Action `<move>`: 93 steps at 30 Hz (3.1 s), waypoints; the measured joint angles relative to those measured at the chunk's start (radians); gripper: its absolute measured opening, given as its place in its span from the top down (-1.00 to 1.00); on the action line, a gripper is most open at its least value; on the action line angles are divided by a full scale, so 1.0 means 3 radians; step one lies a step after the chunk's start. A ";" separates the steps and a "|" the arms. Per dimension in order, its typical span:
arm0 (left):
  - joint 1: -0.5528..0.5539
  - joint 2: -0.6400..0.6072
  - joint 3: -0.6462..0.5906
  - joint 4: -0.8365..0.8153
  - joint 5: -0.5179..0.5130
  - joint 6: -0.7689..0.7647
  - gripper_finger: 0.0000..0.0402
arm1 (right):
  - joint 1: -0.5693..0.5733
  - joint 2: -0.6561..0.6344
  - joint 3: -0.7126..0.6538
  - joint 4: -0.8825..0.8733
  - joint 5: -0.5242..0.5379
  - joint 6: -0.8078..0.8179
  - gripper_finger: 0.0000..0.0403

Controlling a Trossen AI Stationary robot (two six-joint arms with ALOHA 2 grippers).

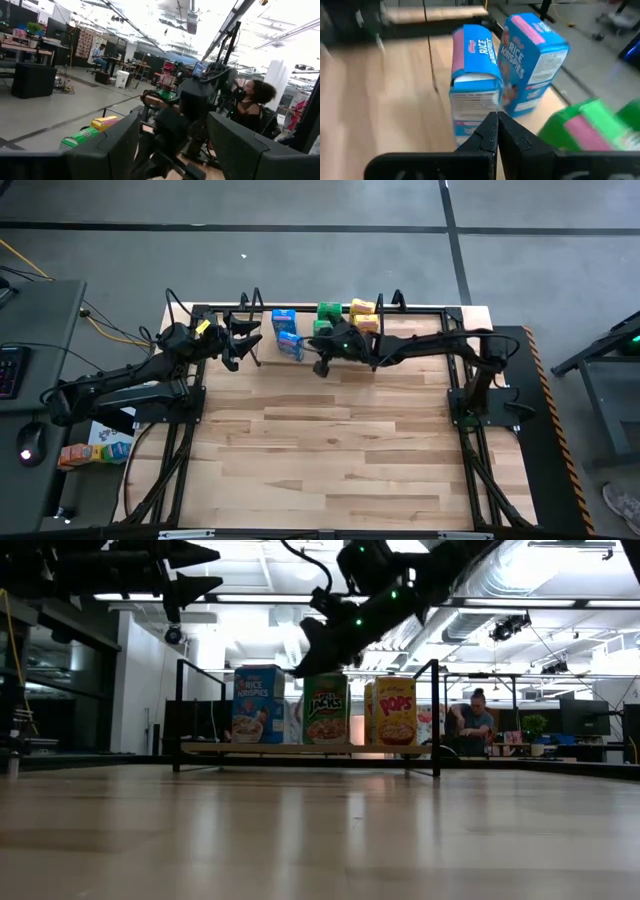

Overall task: Stack cereal on shelf
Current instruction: Put the blue cereal box on the shelf aligned with the other blue cereal box, then return to Home Position

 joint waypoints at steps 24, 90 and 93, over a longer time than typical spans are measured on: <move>0.0001 0.0003 0.0000 -0.0034 -0.0062 0.0036 -0.12 | 0.0359 0.0408 0.0401 -0.0417 0.0569 -0.3256 1.00; 0.0002 -0.0070 0.0000 -0.0542 0.0077 0.0708 0.45 | 0.0331 -0.2822 -0.1234 -0.1259 0.0260 -0.0794 1.00; -0.0037 -0.0165 -0.0027 -0.0655 0.0173 0.0715 0.87 | 0.0330 -0.3251 -0.1576 -0.1034 0.0263 -0.0649 1.00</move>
